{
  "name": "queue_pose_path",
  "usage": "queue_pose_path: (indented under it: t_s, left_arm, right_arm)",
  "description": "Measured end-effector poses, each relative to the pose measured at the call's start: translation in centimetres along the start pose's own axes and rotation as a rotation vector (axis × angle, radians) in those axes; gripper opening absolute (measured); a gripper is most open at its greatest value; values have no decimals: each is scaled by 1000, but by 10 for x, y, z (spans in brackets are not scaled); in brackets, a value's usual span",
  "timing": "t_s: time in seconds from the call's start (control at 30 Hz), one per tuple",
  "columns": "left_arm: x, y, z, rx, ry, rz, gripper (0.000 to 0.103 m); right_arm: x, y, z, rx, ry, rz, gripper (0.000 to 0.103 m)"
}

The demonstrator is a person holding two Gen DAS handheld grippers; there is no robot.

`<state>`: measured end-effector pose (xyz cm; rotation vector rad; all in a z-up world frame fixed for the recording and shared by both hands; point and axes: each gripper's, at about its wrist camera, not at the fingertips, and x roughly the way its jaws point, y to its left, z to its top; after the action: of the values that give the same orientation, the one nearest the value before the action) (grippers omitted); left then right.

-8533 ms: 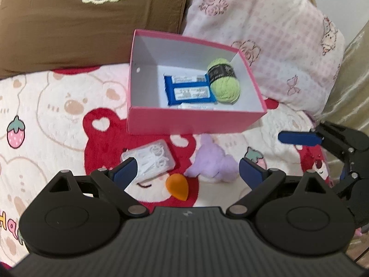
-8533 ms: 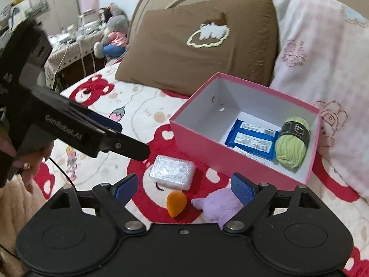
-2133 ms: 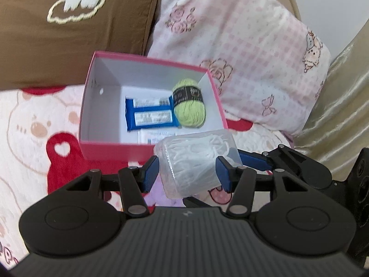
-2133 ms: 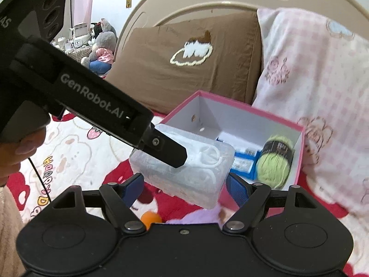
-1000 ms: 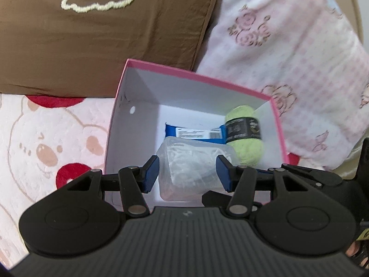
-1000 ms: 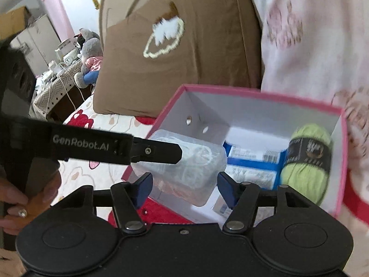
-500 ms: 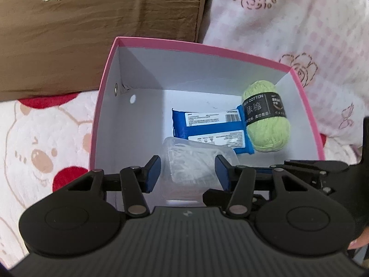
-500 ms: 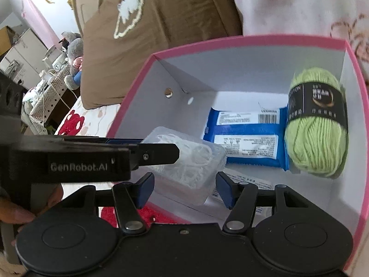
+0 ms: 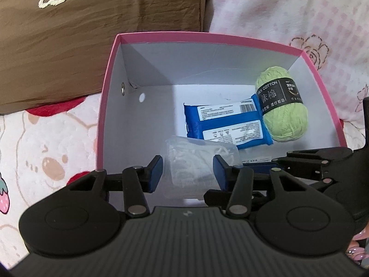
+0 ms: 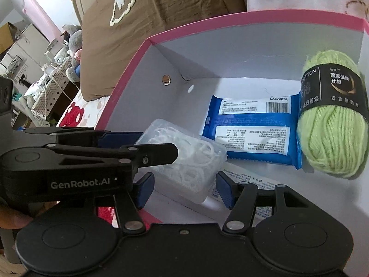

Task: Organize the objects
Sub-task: 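Lower the floss-pick case beside the blue pack and open the left gripper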

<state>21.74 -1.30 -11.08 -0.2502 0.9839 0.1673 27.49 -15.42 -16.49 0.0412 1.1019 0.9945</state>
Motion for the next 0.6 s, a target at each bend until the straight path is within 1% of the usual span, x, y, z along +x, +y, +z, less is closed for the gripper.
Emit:
queue_pose_path:
  t_s: [0.1, 0.23, 0.3, 0.37, 0.4, 0.5, 0.6]
  left_arm:
    - [0, 0, 0, 8, 2, 15, 45]
    - [1, 2, 1, 10, 5, 45, 45]
    - [0, 4, 0, 16, 5, 52, 45]
    - [0, 4, 0, 16, 5, 59, 45]
    - [0, 4, 0, 18, 5, 61, 45]
    - [1, 4, -1, 22, 0, 71, 45]
    - [1, 4, -1, 23, 1, 64, 45]
  right_arm:
    - [2, 0, 1, -2, 5, 8, 63]
    - [6, 1, 2, -9, 15, 15, 59]
    - [8, 2, 3, -12, 17, 8, 52]
    - [11, 3, 3, -7, 20, 6, 49]
    - [12, 2, 3, 2, 21, 8, 46]
    - [16, -2, 1, 25, 30, 8, 41]
    - [15, 0, 0, 24, 28, -1, 39]
